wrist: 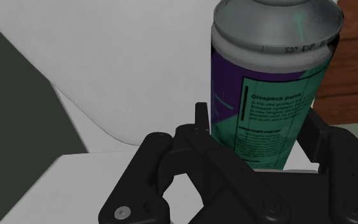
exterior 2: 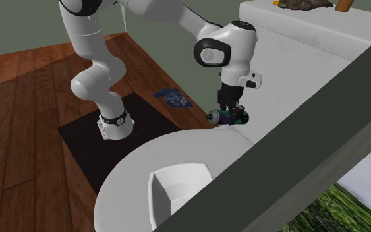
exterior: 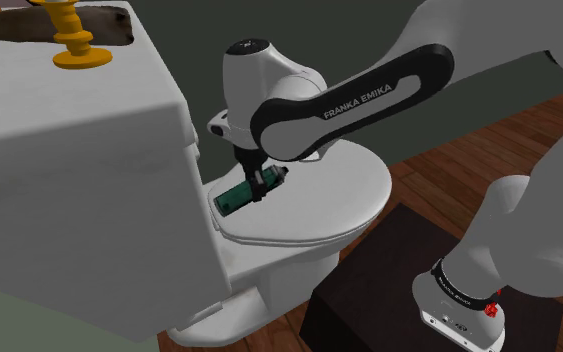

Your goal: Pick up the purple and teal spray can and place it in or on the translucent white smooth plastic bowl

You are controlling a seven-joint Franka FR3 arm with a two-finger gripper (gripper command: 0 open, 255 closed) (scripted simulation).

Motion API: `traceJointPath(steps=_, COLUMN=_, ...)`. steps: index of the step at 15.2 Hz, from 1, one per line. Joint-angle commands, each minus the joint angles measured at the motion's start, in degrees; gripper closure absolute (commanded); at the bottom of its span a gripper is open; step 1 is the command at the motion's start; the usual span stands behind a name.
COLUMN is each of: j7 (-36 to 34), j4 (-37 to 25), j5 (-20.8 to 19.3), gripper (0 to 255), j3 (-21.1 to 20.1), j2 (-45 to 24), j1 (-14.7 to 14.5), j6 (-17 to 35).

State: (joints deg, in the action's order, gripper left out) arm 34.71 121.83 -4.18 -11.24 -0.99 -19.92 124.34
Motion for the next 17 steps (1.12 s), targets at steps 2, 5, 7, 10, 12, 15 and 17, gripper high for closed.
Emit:
traceJointPath(steps=2, j7=0.35, j4=-1.30, j5=0.36, gripper=255, j3=0.01, j2=1.09, j1=0.02, j6=-2.34)
traceJointPath(steps=5, j7=0.64, j4=-2.72, j5=0.64, gripper=255, j3=0.02, j2=1.93, j1=0.02, j6=-4.56)
traceJointPath(steps=7, j7=0.81, j4=-3.73, j5=0.80, gripper=255, j3=0.03, j2=2.43, j1=0.03, j6=-6.06)
traceJointPath(steps=10, j7=1.05, j4=-5.33, j5=1.01, gripper=255, j3=0.05, j2=3.09, j1=0.04, j6=-8.30)
traceJointPath(steps=12, j7=1.19, j4=-6.46, j5=1.13, gripper=255, j3=0.06, j2=3.47, j1=0.04, j6=-9.79)
traceJointPath(steps=15, j7=1.39, j4=-8.25, j5=1.28, gripper=255, j3=0.08, j2=3.94, j1=0.05, j6=-12.05)
traceJointPath(steps=17, j7=1.50, j4=-9.51, j5=1.36, gripper=255, j3=0.09, j2=4.20, j1=0.05, j6=-13.56)
